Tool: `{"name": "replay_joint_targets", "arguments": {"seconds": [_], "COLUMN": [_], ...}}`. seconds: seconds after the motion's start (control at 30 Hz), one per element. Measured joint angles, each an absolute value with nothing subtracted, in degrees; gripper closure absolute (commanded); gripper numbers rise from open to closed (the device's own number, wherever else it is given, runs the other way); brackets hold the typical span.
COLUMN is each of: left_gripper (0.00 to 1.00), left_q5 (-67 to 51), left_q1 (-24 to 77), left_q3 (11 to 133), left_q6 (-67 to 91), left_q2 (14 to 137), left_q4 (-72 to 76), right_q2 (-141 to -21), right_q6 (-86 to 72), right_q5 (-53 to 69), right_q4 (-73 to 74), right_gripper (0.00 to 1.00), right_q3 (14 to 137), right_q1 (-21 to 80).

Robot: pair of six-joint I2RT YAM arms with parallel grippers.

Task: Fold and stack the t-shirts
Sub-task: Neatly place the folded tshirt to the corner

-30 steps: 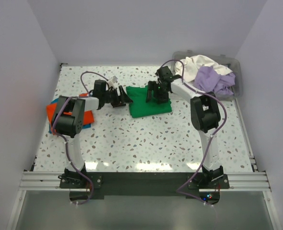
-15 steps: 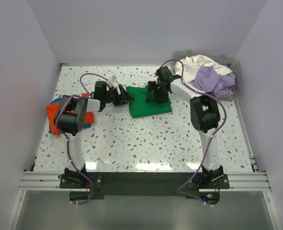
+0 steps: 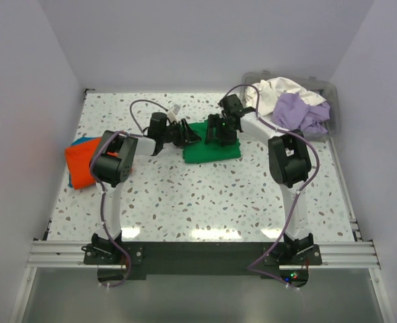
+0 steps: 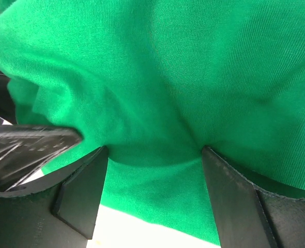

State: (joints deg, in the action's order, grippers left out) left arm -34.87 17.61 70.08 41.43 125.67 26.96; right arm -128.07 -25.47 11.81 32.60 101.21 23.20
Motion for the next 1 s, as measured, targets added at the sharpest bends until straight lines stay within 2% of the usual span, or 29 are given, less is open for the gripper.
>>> {"name": "replay_joint_targets", "arguments": {"seconds": [0.03,0.1,0.13,0.23,0.43,0.7,1.0], "left_gripper": [0.57,0.66,0.77,1.00,1.00,1.00,1.00], "left_q5": [-34.54,-33.50,-33.12,-31.51,-26.33,-18.61,-3.40], "left_q1": [17.91,18.35,18.48,18.68,19.55,19.44,15.46], "left_q3": [70.57,71.53,71.96,73.06,77.69,88.55,88.68], "left_q6": [41.41,41.30,41.23,40.73,34.96,19.44,6.20], "left_q2": [125.93,126.50,126.76,126.80,125.27,124.07,116.99], "left_q4": [26.52,24.82,24.10,20.71,8.82,-16.60,-36.05], "right_q2": [-127.85,-127.63,-127.48,-127.22,-126.52,-123.55,-121.43], "right_q6": [-25.47,-25.47,-25.47,-25.45,-24.40,-22.24,-21.08], "right_q5": [11.84,11.97,12.01,12.01,11.92,11.07,9.56], "right_q4": [32.18,31.64,31.40,31.00,31.03,36.56,42.74], "right_gripper": [0.23,0.23,0.23,0.21,0.18,0.17,0.17], "right_q3": [100.82,100.33,100.07,99.66,99.11,97.23,95.92], "right_q1": [23.20,23.20,23.20,23.20,23.33,24.10,23.55]}}
